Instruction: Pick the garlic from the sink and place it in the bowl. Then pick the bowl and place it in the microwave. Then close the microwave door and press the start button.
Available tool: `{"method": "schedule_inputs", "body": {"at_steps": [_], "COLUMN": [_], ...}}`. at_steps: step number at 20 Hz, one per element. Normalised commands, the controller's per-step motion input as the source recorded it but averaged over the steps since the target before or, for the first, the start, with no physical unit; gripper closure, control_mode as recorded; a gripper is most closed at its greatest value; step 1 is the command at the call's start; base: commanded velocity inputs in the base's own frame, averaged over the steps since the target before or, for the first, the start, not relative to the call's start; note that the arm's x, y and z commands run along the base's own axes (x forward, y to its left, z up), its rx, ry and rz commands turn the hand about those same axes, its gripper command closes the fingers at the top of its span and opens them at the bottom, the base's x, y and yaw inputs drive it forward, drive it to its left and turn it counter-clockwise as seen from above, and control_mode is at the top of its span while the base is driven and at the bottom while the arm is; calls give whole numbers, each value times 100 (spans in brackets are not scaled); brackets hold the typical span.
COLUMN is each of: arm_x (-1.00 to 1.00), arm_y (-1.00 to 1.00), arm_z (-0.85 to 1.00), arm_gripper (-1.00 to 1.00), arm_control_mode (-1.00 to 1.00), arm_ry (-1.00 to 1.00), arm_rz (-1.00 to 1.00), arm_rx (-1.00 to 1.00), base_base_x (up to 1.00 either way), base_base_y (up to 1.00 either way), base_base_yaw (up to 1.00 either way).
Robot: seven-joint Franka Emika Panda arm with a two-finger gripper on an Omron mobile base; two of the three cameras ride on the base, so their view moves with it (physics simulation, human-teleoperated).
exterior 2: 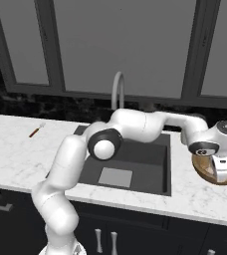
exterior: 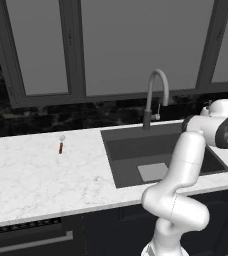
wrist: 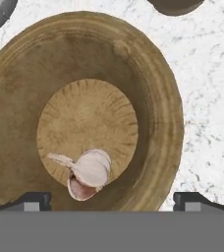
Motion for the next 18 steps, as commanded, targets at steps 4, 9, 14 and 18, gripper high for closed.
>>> {"method": "schedule_inputs", "body": {"at_steps": [4, 9, 14, 18], "arm_x": [-24, -3, 0, 0], "arm_y": [-13, -7, -6, -11], "arm_z": [0, -2, -20, -30], "arm_gripper": [-100, -100, -100, -100], "arm_control_mode": [-100, -100, -100, -100], "arm_ry": [0, 0, 0, 0], "arm_rz": [-11, -7, -6, -4], "arm_rx": [3, 1, 2, 3], "base_base_x": [0, 0, 0, 0], "base_base_y": [0, 0, 0, 0], "base_base_yaw": [0, 0, 0, 0]}}
